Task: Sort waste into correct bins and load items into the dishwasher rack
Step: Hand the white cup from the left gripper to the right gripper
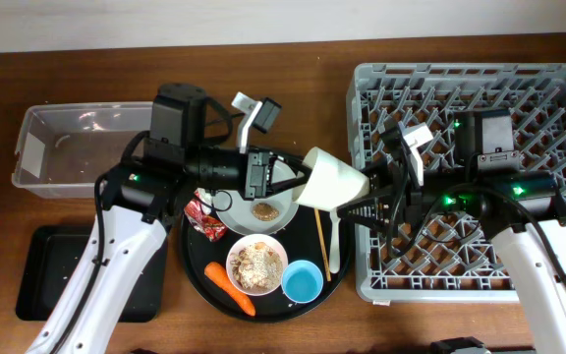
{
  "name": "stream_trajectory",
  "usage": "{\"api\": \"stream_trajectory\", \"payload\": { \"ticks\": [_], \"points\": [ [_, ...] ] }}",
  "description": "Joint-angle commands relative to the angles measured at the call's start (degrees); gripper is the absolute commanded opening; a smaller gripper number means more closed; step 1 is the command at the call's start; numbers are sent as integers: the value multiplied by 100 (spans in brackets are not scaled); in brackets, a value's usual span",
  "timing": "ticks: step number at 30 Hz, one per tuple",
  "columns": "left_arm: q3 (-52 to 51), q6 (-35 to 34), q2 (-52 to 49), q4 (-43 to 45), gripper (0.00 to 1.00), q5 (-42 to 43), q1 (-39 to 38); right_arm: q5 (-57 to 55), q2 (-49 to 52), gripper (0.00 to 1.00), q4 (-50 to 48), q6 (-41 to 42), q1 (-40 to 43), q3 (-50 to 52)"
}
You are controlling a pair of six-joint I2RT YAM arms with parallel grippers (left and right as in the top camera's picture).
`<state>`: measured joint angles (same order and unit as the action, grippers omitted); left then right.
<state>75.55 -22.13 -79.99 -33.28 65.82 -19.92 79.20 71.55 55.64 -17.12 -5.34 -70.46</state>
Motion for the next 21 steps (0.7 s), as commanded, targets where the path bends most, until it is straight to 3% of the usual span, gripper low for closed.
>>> {"api": "stream_trajectory", "payload": {
  "ticks": [1, 6, 10, 16, 21],
  "points": [
    [57, 31, 17, 24, 1, -229, -7, 225, -2, 57, 2, 24, -70, -103],
    [57, 31, 17, 24, 1, -232, -7, 223, -2, 56, 0, 22, -68, -103],
    [57, 31, 17, 2, 1, -227, -7, 214, -2, 73, -74, 22, -63, -103],
    [57, 31, 17, -79, 1, -297, -33, 205, -2, 72, -728, 656, -66, -103],
    [57, 31, 17, -92, 1, -382, -33, 203, -2, 71, -861, 713, -63, -103]
  ]
}}
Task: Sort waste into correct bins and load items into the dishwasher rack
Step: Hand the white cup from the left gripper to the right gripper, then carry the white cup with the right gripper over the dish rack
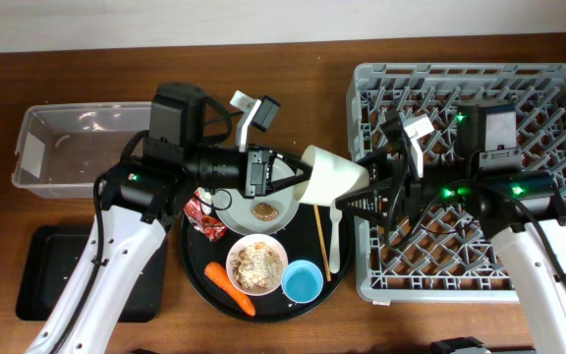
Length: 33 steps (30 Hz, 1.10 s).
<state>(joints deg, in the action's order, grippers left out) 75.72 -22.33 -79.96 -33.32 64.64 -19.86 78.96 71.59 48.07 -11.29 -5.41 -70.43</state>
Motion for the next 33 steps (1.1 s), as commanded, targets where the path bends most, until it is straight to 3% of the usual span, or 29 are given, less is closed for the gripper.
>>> {"api": "stream_trajectory", "payload": {
  "ticks": [1, 10, 14, 18, 20, 25, 33],
  "points": [
    [39, 50, 15, -111, 1, -302, -39, 227, -7, 71, -125, 129, -57, -105],
    [39, 50, 15, -144, 1, -302, -39, 229, -7, 66, -345, 131, -57, -105],
    [39, 52, 15, -144, 31, -302, -39, 227, -7, 54, -424, 131, -57, -105],
    [39, 52, 15, -142, 35, -304, -39, 227, -7, 50, -448, 131, -57, -105],
    [39, 52, 15, -142, 47, -304, -39, 225, -7, 49, -448, 131, -57, -105],
    [39, 142, 15, -146, 54, -352, -33, 11, -7, 48, -459, 133, -52, -105],
    [39, 555, 15, -645, 62, -1661, 133, -933, -9, 46, -455, 476, -52, -105]
  ]
}}
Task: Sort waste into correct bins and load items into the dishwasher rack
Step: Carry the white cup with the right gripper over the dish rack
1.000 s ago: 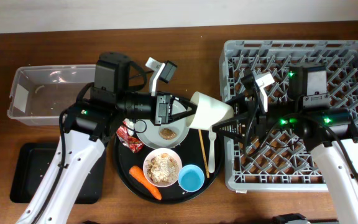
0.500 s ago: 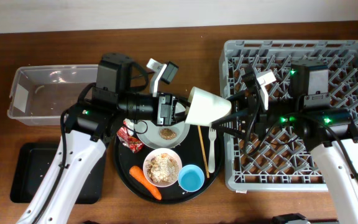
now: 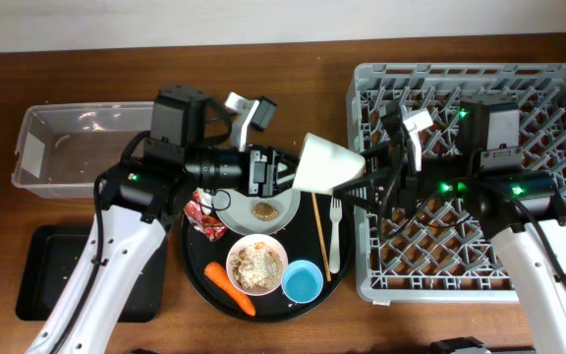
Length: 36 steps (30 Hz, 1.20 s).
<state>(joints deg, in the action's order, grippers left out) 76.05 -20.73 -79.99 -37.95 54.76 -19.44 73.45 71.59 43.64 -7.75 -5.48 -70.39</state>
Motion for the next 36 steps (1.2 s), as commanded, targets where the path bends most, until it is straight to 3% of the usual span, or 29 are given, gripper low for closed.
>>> {"api": "stream_trajectory", "payload": {
  "ticks": [1, 9, 12, 15, 25, 29, 36],
  "points": [
    [7, 415, 17, -267, 62, -807, 138, -420, -9, 45, -13, 122, -46, -109],
    [7, 544, 17, -1038, 69, -2332, 494, -1735, -103, 41, 118, 275, -39, -120],
    [7, 544, 17, -1482, 71, -3335, 498, -2953, -120, 38, 680, 271, -39, -363],
    [7, 546, 17, -1838, 72, -3823, 498, -4459, -120, 37, 1432, 271, -39, -844],
    [4, 588, 17, -2535, 73, -4627, 498, -7991, -109, 37, 3106, 1082, -4, -2140],
    [0, 588, 17, -2597, 74, -4629, 498, -8487, -90, 34, 3410, 1574, 444, -2162],
    [0, 588, 17, -2743, 77, -4776, 498, -8443, 264, 32, 3595, 1773, 2253, -2162]
  ]
}}
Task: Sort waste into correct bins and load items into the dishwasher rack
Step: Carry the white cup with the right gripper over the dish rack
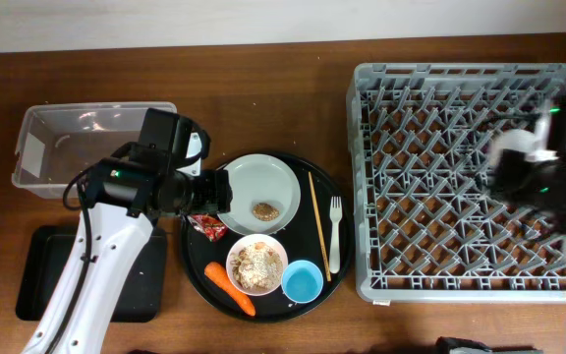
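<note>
A black round tray [193,258] holds a white plate [254,182] with a brown scrap [263,209], a bowl of food [256,264], a carrot [229,287], a blue cup [303,282], a chopstick [319,224], a white fork [335,236] and a red wrapper [207,227]. My left gripper [218,192] sits at the plate's left rim, above the wrapper; its jaws are too dark to read. My right arm [558,177] is blurred at the rack's right edge, and its fingers do not show. No white cup is visible.
The grey dishwasher rack [440,226] fills the right side, with nothing seen standing in it. A clear plastic bin [77,147] stands at the far left. A black bin [37,285] lies in front of it, partly under my left arm.
My right arm, which held the white cup over the tray's right edge, is now at the rack's far right, and the cup is out of sight. My left gripper has pulled back from over the plate to its left rim.
At first my right gripper held the white cup tilted over the tray's right side while my left gripper reached over the plate. The cup then stood slightly higher and further back. Now both arms have drawn apart, the plate is uncovered and the cup cannot be seen.
</note>
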{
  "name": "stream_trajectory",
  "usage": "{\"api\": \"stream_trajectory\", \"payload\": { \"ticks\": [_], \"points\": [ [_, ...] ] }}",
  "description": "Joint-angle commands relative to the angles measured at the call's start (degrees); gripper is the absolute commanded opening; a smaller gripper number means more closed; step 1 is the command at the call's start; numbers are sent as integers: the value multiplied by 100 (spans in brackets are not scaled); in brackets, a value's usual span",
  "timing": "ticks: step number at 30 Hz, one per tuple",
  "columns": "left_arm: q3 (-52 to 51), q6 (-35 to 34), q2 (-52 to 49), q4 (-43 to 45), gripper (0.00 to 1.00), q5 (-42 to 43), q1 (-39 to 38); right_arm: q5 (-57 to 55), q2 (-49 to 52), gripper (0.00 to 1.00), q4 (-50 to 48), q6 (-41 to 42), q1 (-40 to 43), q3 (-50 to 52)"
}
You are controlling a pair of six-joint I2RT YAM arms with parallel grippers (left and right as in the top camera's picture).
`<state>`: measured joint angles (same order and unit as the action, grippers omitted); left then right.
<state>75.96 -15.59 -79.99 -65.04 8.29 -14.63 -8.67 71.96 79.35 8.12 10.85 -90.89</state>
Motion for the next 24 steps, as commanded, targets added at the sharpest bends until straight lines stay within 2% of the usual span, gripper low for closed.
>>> {"api": "stream_trajectory", "payload": {
  "ticks": [1, 9, 19, 24],
  "points": [
    [9, 72, 17, -33, 77, -129, 17, -232, 350, 32, 24, 210, 872, -111],
    [9, 72, 20, -68, 77, -125, 15, -229, 1757, 30, -162, 748, 2245, -111],
    [7, 72, 17, -149, 77, -122, 11, 501, 2627, 29, -1008, 892, 3193, -111],
    [4, 70, 17, -162, 77, -107, -22, 1095, 2874, 29, -1425, 892, 3357, -111]
  ]
}}
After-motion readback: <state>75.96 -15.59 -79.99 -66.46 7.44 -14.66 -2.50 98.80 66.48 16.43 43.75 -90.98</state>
